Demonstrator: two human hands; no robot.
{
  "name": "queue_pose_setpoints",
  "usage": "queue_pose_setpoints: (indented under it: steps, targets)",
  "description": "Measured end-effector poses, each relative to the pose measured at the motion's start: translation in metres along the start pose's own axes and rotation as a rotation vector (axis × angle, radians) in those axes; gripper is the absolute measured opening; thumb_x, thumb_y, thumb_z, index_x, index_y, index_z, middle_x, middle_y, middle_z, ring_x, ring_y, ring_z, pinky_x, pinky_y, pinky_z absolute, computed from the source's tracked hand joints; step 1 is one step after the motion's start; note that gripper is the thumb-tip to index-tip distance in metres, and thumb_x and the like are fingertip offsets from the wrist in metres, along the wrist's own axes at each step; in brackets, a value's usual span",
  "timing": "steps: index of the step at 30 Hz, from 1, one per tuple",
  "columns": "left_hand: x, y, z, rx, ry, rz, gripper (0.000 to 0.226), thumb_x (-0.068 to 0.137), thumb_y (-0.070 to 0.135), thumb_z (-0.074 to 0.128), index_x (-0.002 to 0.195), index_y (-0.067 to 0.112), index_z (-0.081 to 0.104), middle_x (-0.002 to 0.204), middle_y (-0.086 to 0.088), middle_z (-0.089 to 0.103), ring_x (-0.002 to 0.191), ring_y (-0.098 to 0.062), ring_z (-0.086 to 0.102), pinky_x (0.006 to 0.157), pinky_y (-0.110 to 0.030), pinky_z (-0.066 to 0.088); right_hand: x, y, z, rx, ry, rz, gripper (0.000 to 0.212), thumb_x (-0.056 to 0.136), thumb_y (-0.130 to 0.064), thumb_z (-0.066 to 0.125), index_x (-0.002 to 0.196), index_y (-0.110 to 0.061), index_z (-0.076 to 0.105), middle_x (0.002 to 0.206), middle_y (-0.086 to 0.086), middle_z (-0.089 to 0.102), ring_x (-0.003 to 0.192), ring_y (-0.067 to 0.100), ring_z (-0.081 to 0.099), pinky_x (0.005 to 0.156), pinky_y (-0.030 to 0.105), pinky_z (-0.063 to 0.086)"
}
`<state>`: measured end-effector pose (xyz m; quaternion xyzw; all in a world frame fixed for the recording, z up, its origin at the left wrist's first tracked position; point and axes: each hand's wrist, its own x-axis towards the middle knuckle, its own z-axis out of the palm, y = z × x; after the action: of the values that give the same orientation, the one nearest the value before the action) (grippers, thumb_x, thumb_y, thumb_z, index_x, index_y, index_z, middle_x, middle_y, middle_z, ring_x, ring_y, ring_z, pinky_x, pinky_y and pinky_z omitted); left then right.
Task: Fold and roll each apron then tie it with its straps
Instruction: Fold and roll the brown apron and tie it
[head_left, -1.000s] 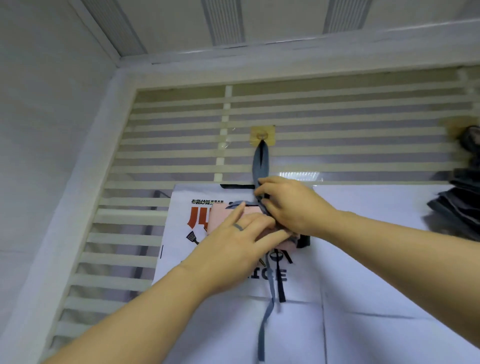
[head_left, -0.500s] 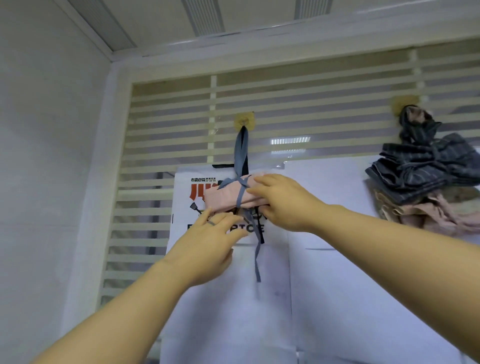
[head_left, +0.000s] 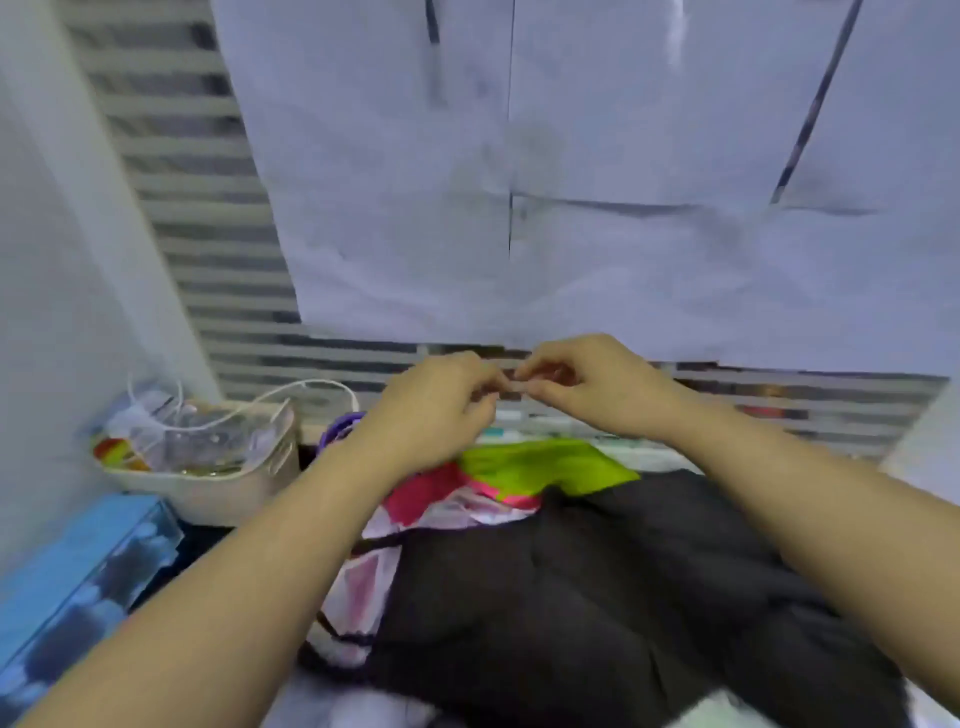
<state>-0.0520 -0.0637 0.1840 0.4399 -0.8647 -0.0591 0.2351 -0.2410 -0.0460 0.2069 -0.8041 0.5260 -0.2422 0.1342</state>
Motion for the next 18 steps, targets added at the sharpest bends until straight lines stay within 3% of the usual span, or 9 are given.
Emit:
queue_pose_setpoints:
  steps: [4,9,11,14,16,18]
  targets:
    - [-0.044,0.006,0.081,-0.045,-0.219,-0.103,0.026,0.093,0.023,0.051,0.115,0.027,0.065,0.115,0.008,0.064,0.107,-0.014,0.058,0.088,-0.032,0.047,-0.068,0.064,0.055,0.045,-0.260,0.236,0.017,0.091,-0.017,0.060,0.104,-0.013,0.070,0.085,-0.001,0.069,0.070,-0.002,0.054,0.066,0.010,0.039]
    - [-0.098,0.010,0.159,-0.062,-0.521,-0.234,0.032,0.094,0.030,0.052,0.126,0.031,0.055,0.127,0.008,0.052,0.115,-0.014,0.051,0.095,-0.032,0.044,-0.149,0.123,0.102,-0.027,-0.527,0.513,0.031,0.091,-0.028,0.061,0.120,-0.017,0.063,0.118,0.000,0.064,0.108,0.015,0.059,0.090,0.020,0.041]
    - [-0.118,0.011,0.184,-0.042,-0.646,-0.285,0.034,0.095,0.033,0.052,0.129,0.032,0.053,0.138,0.006,0.040,0.122,-0.018,0.046,0.098,-0.036,0.042,-0.180,0.139,0.119,-0.052,-0.629,0.586,0.038,0.093,-0.032,0.059,0.128,-0.019,0.058,0.135,0.001,0.052,0.122,0.018,0.050,0.098,0.024,0.038]
    - [-0.140,0.011,0.213,0.020,-0.740,-0.335,0.038,0.095,0.037,0.050,0.133,0.034,0.051,0.155,-0.004,0.020,0.138,-0.027,0.028,0.109,-0.042,0.033,-0.214,0.154,0.137,-0.099,-0.719,0.674,0.049,0.095,-0.034,0.055,0.141,-0.024,0.043,0.156,0.011,0.017,0.142,0.031,0.019,0.112,0.037,0.027]
    - [-0.150,0.011,0.225,0.039,-0.804,-0.364,0.048,0.096,0.040,0.048,0.143,0.034,0.040,0.159,-0.009,0.008,0.143,-0.030,0.019,0.114,-0.045,0.026,-0.226,0.159,0.144,-0.157,-0.698,0.710,0.052,0.097,-0.032,0.052,0.146,-0.028,0.035,0.159,0.011,0.001,0.144,0.035,0.008,0.114,0.044,0.026]
    - [-0.157,0.011,0.233,0.057,-0.839,-0.371,0.056,0.097,0.041,0.047,0.149,0.033,0.028,0.160,-0.011,0.002,0.145,-0.030,0.015,0.116,-0.045,0.022,-0.233,0.165,0.149,-0.234,-0.634,0.704,0.052,0.098,-0.031,0.047,0.147,-0.028,0.031,0.160,0.011,-0.003,0.144,0.035,0.009,0.111,0.047,0.030]
